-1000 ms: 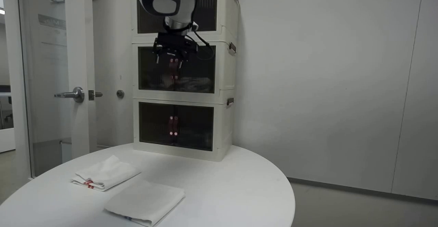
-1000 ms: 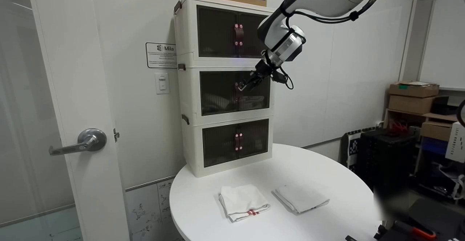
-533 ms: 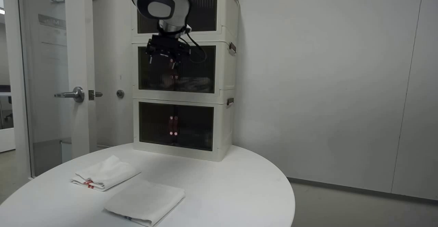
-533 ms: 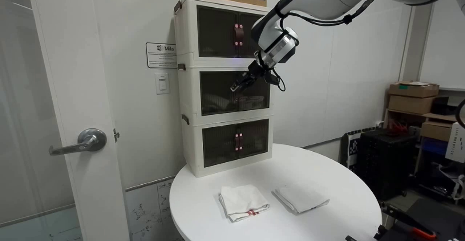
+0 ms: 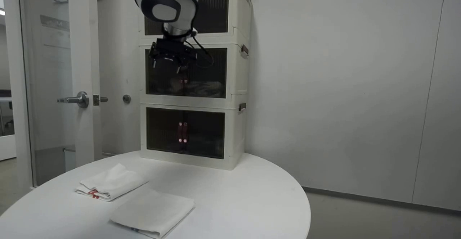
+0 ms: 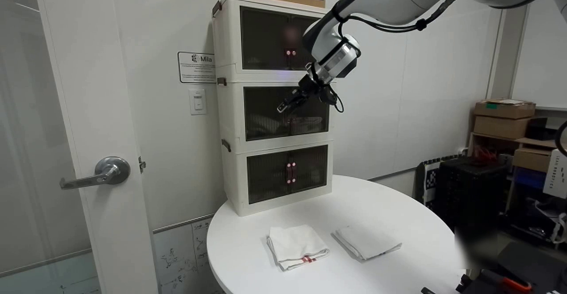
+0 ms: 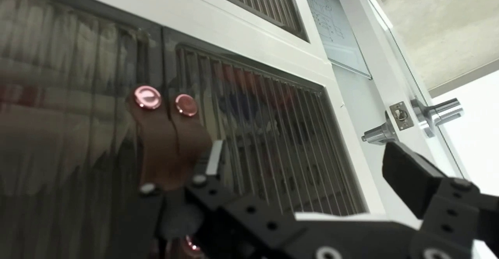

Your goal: Open the middle right cabinet door

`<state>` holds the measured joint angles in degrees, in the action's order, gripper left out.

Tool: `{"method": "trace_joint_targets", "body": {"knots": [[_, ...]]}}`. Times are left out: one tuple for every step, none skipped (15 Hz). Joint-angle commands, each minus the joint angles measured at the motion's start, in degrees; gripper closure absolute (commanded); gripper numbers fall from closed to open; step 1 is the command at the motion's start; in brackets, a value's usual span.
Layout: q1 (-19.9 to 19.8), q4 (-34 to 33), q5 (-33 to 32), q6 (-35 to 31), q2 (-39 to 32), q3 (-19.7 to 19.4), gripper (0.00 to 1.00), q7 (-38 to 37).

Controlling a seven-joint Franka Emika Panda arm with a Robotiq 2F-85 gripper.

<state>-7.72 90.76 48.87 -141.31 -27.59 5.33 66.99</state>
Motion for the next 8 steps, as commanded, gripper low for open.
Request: {"method": "trace_joint_targets", "body": {"knots": [[-1.7, -0.5, -0.7, 0.3, 0.5, -0.4, 0.00, -0.1], [-1.9, -0.4, -0.7, 0.3, 0.5, -0.5, 0.00, -0.2], [-2.0, -0.5, -0.6, 0.3, 0.4, -0.6, 0.00, -0.3], [-2.1, -0.8, -0.8, 0.2, 0.1, -0.7, 0.00, -0.3], [-2.4, -1.2, -0.8, 0.4, -0.1, -0.7, 0.00, -0.3], [-2.7, -1.5, -0.7, 0.8, -0.2, -0.8, 0.00, -0.5], [-3.0, -1.6, -0.6, 0.8, -0.2, -0.8, 0.00, -0.4], [-3.4, -1.6, -0.7, 1.0, -0.1, -0.9, 0.00, -0.6]]}}
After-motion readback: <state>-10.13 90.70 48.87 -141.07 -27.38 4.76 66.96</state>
